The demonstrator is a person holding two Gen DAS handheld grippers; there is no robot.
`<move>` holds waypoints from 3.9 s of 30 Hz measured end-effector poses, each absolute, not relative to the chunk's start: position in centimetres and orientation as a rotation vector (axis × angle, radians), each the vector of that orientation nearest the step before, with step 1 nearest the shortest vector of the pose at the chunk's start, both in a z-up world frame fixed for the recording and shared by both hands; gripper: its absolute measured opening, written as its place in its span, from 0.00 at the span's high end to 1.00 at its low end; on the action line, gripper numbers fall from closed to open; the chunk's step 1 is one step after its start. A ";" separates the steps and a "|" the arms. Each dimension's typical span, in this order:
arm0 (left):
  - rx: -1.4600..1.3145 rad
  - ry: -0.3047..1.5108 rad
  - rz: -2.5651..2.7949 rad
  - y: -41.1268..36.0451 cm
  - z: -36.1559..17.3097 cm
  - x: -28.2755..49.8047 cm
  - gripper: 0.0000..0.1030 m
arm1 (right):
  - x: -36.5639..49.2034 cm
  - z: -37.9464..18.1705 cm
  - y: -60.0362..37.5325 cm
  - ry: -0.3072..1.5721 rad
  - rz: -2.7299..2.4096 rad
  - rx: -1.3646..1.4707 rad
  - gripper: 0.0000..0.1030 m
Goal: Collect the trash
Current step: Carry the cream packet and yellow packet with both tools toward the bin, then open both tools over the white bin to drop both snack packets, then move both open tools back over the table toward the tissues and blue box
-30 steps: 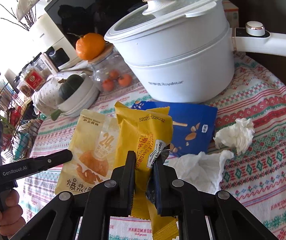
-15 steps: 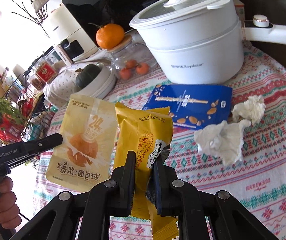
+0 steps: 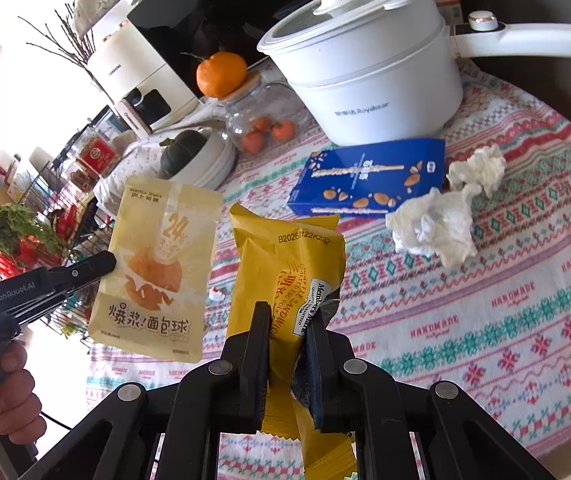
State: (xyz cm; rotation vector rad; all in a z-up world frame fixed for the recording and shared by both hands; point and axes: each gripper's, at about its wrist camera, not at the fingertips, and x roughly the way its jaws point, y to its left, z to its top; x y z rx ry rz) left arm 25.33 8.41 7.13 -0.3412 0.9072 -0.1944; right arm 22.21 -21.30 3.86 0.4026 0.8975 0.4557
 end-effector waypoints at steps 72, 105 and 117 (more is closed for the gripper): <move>-0.168 1.160 -0.470 -12.4 -2.1 14.9 0.57 | 5.0 -2.4 -40.0 0.999 -0.141 0.727 0.46; -0.747 1.107 -0.158 4.9 -2.9 34.3 0.38 | 20.7 0.6 -28.3 0.914 0.157 -0.049 0.12; -0.813 1.115 -0.154 6.1 -5.9 41.4 0.33 | 32.5 -2.2 -24.3 0.843 0.360 -0.333 0.05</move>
